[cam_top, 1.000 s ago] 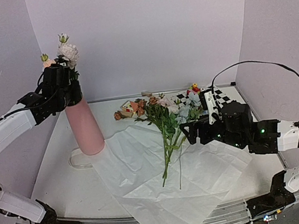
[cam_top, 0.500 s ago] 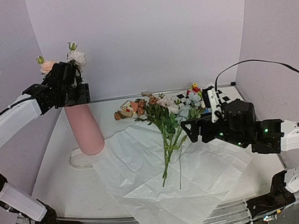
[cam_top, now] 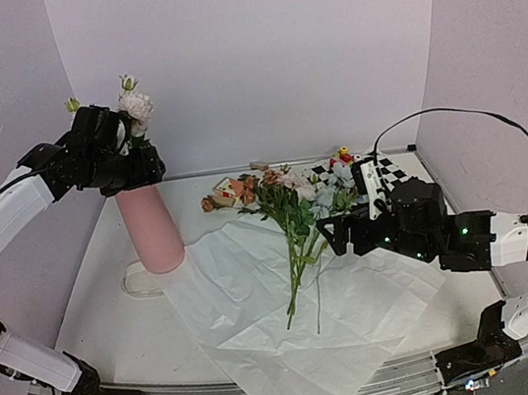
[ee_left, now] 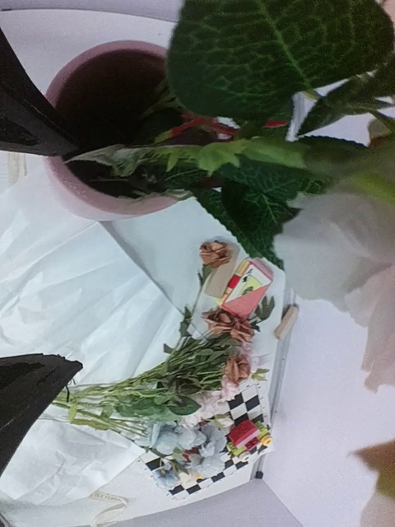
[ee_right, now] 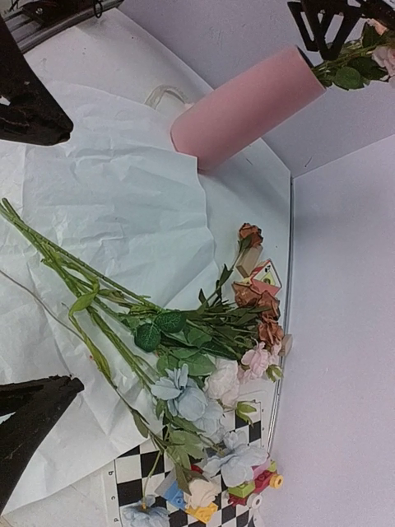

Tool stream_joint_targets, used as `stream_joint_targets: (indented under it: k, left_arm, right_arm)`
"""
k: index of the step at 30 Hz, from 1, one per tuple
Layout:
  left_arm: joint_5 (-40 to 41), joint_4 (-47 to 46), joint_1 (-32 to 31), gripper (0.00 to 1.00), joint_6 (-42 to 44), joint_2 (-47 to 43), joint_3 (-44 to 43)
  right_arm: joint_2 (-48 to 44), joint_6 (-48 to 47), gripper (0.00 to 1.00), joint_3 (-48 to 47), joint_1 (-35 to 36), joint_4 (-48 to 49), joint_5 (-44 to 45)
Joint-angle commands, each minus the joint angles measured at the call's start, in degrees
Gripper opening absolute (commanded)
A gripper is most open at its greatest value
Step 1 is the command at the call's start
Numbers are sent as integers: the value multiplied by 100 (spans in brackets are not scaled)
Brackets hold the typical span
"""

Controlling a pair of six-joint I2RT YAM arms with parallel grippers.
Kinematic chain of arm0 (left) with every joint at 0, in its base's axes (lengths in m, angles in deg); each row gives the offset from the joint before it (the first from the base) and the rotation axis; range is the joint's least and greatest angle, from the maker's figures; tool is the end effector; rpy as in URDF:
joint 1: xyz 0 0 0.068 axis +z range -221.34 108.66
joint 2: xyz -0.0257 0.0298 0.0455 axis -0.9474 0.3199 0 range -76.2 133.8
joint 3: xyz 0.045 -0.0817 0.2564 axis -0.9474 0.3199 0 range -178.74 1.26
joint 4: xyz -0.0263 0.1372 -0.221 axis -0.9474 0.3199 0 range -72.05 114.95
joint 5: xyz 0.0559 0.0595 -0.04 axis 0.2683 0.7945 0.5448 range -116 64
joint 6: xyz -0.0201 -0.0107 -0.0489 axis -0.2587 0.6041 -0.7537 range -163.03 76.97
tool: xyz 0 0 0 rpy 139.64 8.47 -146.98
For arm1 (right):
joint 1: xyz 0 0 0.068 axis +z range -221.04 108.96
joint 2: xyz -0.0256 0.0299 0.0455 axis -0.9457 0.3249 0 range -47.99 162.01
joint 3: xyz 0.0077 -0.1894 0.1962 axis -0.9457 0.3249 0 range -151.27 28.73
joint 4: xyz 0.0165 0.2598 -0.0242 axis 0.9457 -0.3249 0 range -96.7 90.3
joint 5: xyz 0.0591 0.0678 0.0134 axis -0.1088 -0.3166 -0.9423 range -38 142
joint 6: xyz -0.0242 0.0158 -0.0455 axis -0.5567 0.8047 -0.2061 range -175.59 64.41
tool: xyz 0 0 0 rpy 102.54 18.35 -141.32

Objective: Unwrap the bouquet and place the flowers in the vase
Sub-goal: Insert the fake flower into the vase, then pick up the fake flower from the wrapping paper.

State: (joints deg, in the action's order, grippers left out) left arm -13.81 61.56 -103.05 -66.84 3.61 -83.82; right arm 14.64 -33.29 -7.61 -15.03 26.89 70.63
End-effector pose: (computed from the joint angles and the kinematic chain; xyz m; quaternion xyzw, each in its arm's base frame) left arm 0.2566 -0.1497 0.3881 0.0155 0.8961 -0.1171 0.4279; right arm 0.1506 0.2031 0.2938 -0.0919 0.6993 0.3532 0.6146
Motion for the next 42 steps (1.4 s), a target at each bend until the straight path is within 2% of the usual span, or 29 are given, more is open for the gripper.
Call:
stream_joint_targets:
  k: [1, 11, 15, 22, 27, 30, 31, 34, 36, 38, 42]
  left_arm:
    - [-368, 460, 24, 85, -308, -141, 132]
    - [-619, 474, 23, 91, -316, -197, 772]
    - [-476, 473, 24, 92, -434, -382, 956]
    - [-431, 477, 24, 93, -511, -1043, 1306]
    - [-1104, 473, 24, 92, -415, -1800, 1796]
    - [-1392, 404, 20, 89, -704, -2221, 2165]
    - [-1478, 270, 17, 88, -913, -2378, 2372]
    - [-2091, -555, -9, 83, -1450, -2819, 3171]
    - [-2309, -1169, -112, 81, -1868, -3051, 3745]
    - [-2319, -1597, -308, 80, -2171, -3231, 4215]
    - [-1913, -1955, -953, 81, -2385, -3139, 4489]
  right_arm:
    - [-32, -27, 98, -179, 19, 90, -7]
    - [90, 28, 98, -258, 17, 97, -142]
    - [73, 65, 98, -203, 20, 102, -149]
    - [278, 206, 98, -139, 16, 93, -138]
    - [770, 496, 98, -224, 22, 90, -285]
    - [1195, 728, 92, -376, 18, 44, -291]
    - [1363, 847, 87, -461, 17, -22, -239]
    - [1892, 1360, 69, -826, 15, -405, 26]
    - [2241, 1642, 66, -1159, 8, -766, 112]
    - [2577, 1920, 63, -1512, 7, -1132, 165]
    - [3005, 2301, 53, -1878, 3, -1555, 271]
